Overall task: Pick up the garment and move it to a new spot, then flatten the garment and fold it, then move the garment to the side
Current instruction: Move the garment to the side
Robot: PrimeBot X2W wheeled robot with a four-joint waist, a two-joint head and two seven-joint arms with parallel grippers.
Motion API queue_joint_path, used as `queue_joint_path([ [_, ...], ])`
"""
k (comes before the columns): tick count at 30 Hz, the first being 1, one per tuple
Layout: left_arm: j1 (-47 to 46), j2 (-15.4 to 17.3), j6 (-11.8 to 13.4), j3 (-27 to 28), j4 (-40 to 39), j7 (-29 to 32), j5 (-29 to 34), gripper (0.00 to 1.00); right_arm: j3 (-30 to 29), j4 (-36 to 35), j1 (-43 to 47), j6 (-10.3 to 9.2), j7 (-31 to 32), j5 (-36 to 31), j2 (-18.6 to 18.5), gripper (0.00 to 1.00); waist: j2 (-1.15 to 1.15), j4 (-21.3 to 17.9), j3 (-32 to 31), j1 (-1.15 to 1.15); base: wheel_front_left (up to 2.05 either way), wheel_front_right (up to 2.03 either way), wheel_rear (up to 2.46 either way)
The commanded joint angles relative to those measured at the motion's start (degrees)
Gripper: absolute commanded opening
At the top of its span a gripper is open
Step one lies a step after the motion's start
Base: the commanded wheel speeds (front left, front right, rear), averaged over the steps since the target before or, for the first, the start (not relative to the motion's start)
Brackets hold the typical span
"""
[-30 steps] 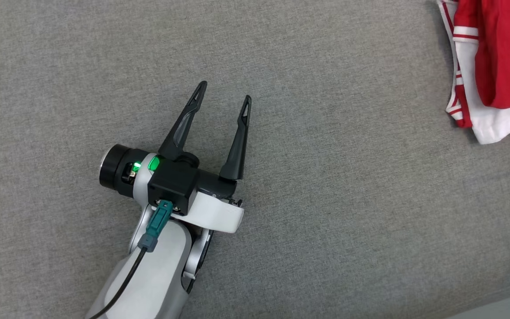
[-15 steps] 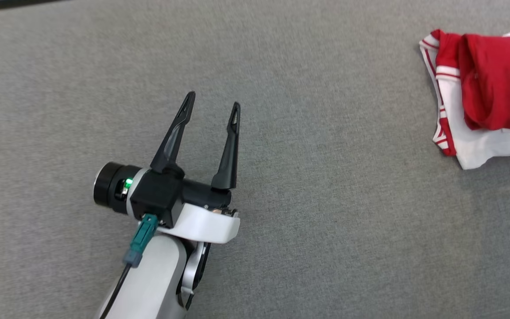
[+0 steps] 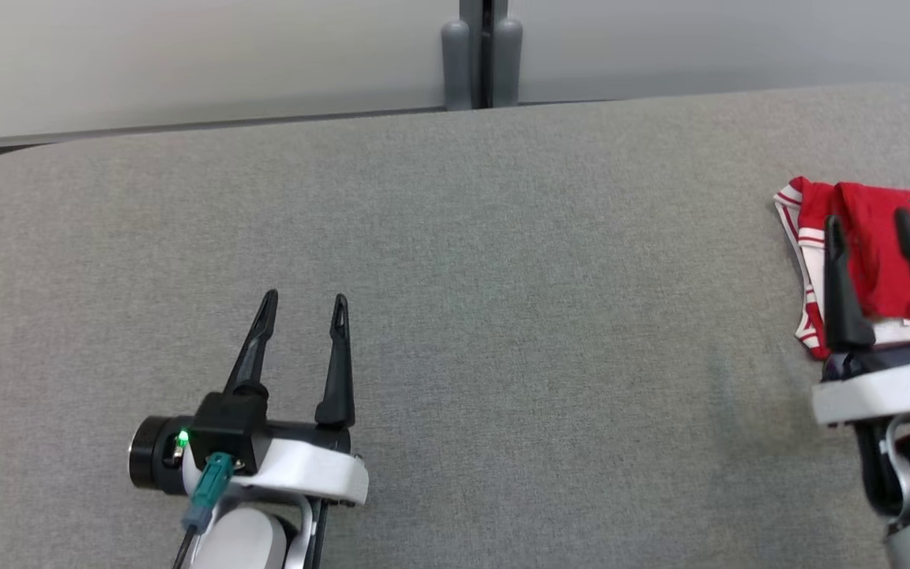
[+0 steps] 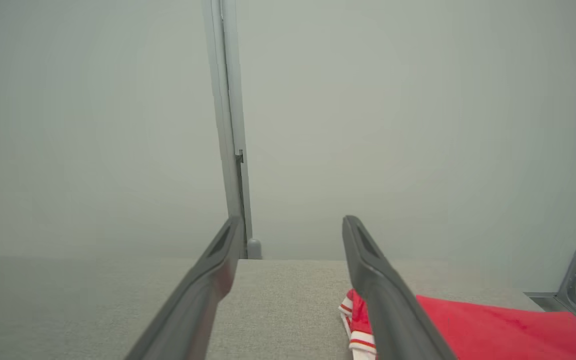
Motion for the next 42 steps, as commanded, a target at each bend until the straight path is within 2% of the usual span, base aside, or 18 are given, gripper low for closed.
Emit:
queue_joint_path([
  [1, 2.01, 0.16, -0.32, 0.66, 0.46, -0.05, 0.37, 1.00, -0.95, -1.23, 3.25, -0.13, -0.03, 0.11, 2.00, 1.00, 0.00, 2.06, -2.90, 0.00, 0.00, 0.00, 0.00],
  [5, 4.99, 0.27, -1.34, 2.11, 1.53, -0.06, -0.46, 1.00, -2.12, -2.60, 9.00, -0.10, -0.03, 1.46, 7.23, 1.00, 0.00, 2.40, -5.19, 0.00, 0.00, 0.00, 0.00],
  [11, 9.15, 0.18, -2.49, 4.03, 2.02, -0.05, -0.03, 1.00, -0.77, -4.49, 15.12, -0.08, -0.03, 0.40, 10.31, 1.00, 0.00, 2.33, -7.33, 0.00, 0.00, 0.00, 0.00],
  [14, 9.77, 0.23, -2.51, 4.52, 2.03, -0.05, 0.40, 1.00, -0.57, -4.96, 15.98, -0.07, -0.03, -0.54, 10.60, 1.00, 0.00, 2.25, -7.72, 0.00, 0.00, 0.00, 0.00],
  [17, 11.15, 0.23, -1.19, 5.19, 1.07, -0.05, -1.20, 1.00, 0.03, -5.70, 17.72, -0.07, -0.03, -2.53, 11.27, 1.00, 0.00, 2.35, -8.36, 0.00, 0.00, 0.00, 0.00],
  [23, 12.02, 0.21, -0.41, 5.05, 0.32, -0.05, -1.37, 1.00, 1.05, -6.03, 18.64, -0.07, -0.03, -5.17, 11.62, 1.00, 0.00, 2.39, -8.88, 0.00, 0.00, 0.00, 0.00],
  [31, 12.45, 0.21, -2.34, 5.83, 0.86, -0.05, -6.09, 1.00, 1.31, -5.89, 18.97, -0.07, -0.03, -5.64, 12.10, 1.00, 0.00, 2.24, -9.50, 0.00, 0.00, 0.00, 0.00],
  [37, 13.04, 0.23, -3.04, 6.63, 0.77, -0.05, -5.49, 1.00, 1.46, -5.82, 18.86, -0.07, -0.03, -5.36, 12.34, 1.00, 0.00, 2.10, -9.80, 0.00, 0.00, 0.00, 0.00],
  [42, 13.16, 0.21, -2.56, 8.19, 1.06, -0.05, -5.00, 1.00, 1.56, -6.03, 18.80, -0.07, -0.03, -5.14, 12.44, 1.00, 0.00, 2.04, -9.89, 0.00, 0.00, 0.00, 0.00],
])
